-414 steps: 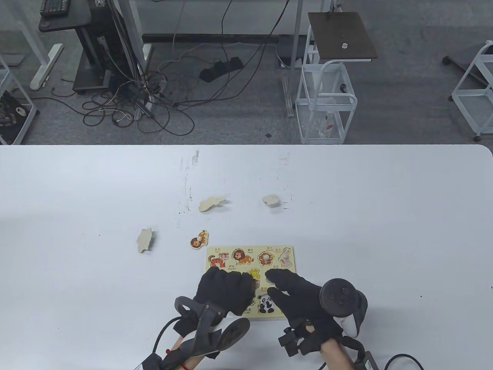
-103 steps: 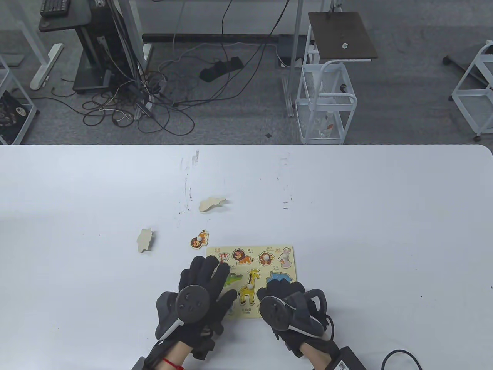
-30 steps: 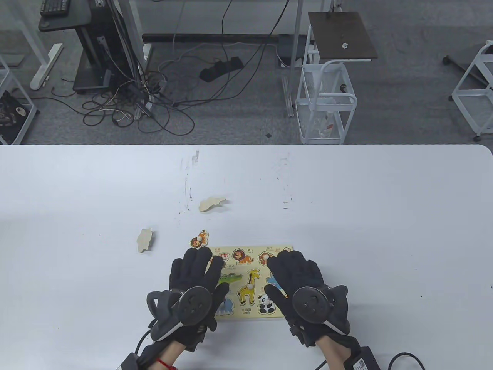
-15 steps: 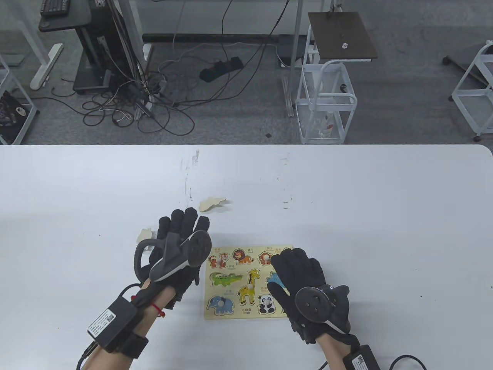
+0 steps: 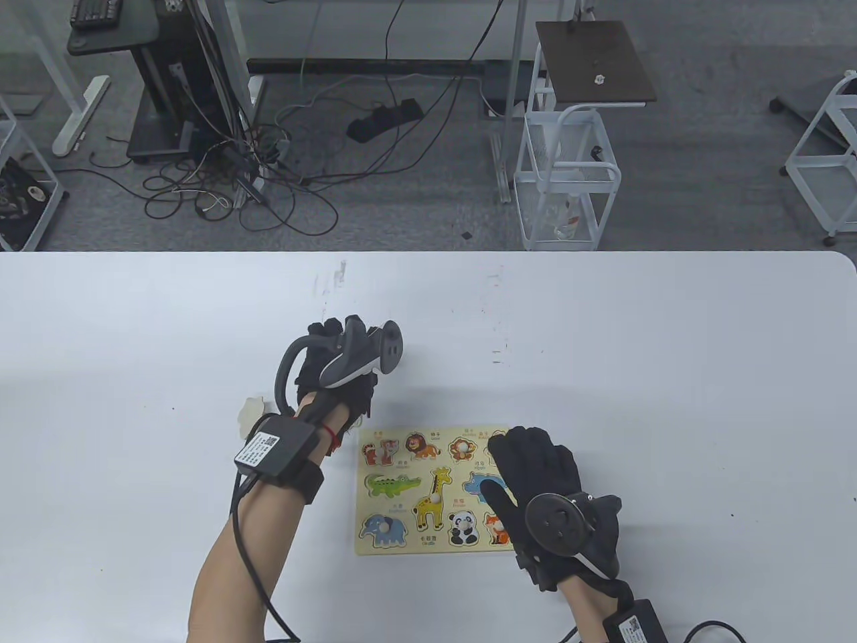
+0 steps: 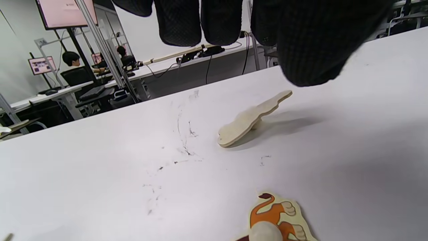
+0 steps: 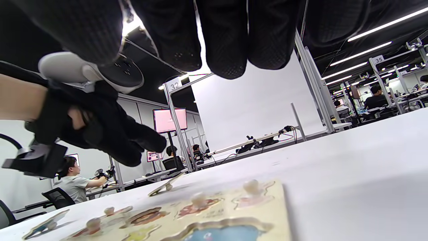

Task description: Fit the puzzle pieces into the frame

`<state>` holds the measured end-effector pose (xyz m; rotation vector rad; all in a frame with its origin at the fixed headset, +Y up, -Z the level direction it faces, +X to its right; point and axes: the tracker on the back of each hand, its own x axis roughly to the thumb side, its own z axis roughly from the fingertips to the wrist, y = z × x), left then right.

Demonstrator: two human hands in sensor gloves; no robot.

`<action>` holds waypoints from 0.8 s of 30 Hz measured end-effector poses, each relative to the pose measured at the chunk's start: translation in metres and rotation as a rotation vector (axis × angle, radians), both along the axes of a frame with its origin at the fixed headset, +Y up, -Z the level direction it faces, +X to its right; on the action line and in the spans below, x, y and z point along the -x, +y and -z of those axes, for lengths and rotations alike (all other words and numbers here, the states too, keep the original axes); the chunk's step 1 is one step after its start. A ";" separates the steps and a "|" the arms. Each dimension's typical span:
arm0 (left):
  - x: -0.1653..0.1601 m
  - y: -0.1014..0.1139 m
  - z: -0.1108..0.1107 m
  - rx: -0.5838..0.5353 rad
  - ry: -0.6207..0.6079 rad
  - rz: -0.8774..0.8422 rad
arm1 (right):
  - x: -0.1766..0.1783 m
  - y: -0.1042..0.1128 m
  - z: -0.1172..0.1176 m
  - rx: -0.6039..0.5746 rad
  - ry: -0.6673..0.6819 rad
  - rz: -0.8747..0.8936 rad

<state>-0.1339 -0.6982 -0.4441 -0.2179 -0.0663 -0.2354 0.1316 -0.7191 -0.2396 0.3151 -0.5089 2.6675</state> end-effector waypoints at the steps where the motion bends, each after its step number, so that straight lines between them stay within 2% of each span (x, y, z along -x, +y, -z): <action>1: 0.000 -0.005 0.005 0.017 0.010 0.003 | -0.001 0.000 0.000 -0.002 -0.003 -0.002; 5: 0.001 -0.028 0.025 0.062 0.057 0.028 | -0.004 0.000 0.001 -0.001 -0.021 -0.012; 11: 0.003 -0.049 0.039 0.093 0.077 0.083 | -0.008 -0.003 0.003 0.016 -0.048 -0.039; 19: -0.001 -0.046 0.043 0.014 0.049 0.120 | -0.008 -0.004 0.004 0.034 -0.051 -0.053; 24: 0.003 -0.037 0.036 -0.050 0.004 0.097 | -0.009 -0.005 0.005 0.049 -0.051 -0.057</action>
